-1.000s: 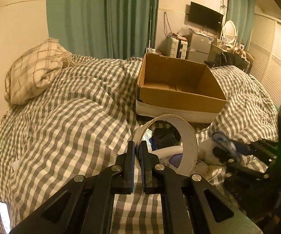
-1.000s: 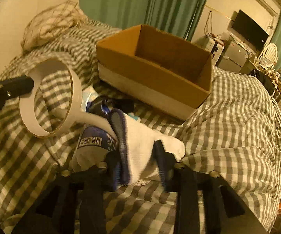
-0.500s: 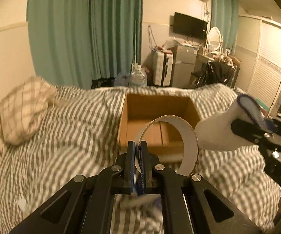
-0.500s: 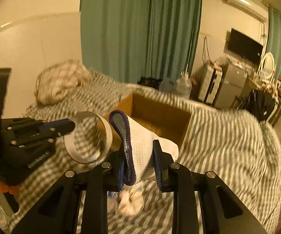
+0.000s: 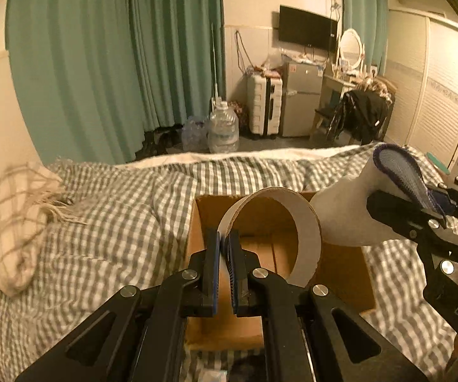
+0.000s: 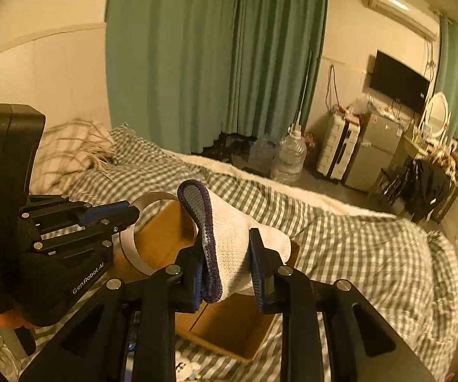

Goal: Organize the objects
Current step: 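Carry the sock and tape roll over the box and open both tools, then grasp the clear cotton-swab tub with the right tool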

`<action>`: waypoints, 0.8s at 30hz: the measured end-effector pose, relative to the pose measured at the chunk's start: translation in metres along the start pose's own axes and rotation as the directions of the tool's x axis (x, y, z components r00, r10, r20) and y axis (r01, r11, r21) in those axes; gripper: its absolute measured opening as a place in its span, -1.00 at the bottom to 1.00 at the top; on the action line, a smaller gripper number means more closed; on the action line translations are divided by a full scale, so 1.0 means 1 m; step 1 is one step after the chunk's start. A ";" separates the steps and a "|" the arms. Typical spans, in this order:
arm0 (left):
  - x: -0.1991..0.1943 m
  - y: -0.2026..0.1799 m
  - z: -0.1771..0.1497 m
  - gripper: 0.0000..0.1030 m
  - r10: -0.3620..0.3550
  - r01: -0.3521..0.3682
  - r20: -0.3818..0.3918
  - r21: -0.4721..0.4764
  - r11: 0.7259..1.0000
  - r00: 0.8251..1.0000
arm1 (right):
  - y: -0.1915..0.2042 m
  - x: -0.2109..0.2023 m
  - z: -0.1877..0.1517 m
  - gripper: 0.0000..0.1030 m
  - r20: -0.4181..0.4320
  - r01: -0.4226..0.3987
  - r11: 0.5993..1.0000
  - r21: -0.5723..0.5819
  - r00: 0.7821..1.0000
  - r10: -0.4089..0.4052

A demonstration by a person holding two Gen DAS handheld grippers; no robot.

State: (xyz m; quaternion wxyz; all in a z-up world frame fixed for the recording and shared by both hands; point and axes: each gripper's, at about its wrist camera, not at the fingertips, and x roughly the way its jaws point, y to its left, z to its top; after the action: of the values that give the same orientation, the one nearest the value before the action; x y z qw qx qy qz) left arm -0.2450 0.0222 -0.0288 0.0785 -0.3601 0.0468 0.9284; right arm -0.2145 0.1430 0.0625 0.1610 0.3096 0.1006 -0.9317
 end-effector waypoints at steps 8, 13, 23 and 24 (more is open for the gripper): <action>0.057 -0.005 -0.020 -0.87 -0.020 0.020 -0.083 -0.002 1.000 0.996 | -0.023 0.061 -0.029 -0.53 -0.084 -0.035 0.997 0.073 0.996 0.041; 0.053 -0.008 -0.027 -0.68 -0.029 0.029 -0.099 -0.001 1.000 0.995 | -0.034 0.051 -0.035 -0.02 -0.068 -0.017 0.995 0.099 0.997 0.024; -0.050 0.005 -0.042 0.79 0.060 -0.061 -0.005 -0.020 0.998 0.998 | -0.021 -0.060 -0.032 0.39 0.025 0.065 0.995 0.074 0.997 -0.067; -0.062 0.007 -0.046 0.86 0.065 -0.065 0.011 -0.024 0.998 0.998 | -0.017 -0.073 -0.034 0.42 0.032 0.071 0.995 0.068 0.997 -0.073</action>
State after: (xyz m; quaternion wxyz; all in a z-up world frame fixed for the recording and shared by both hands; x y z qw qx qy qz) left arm -0.1710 0.0017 -0.0205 0.0443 -0.3539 0.0471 0.9331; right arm -0.1474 0.1855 0.0818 0.1184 0.2950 0.0776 -0.9450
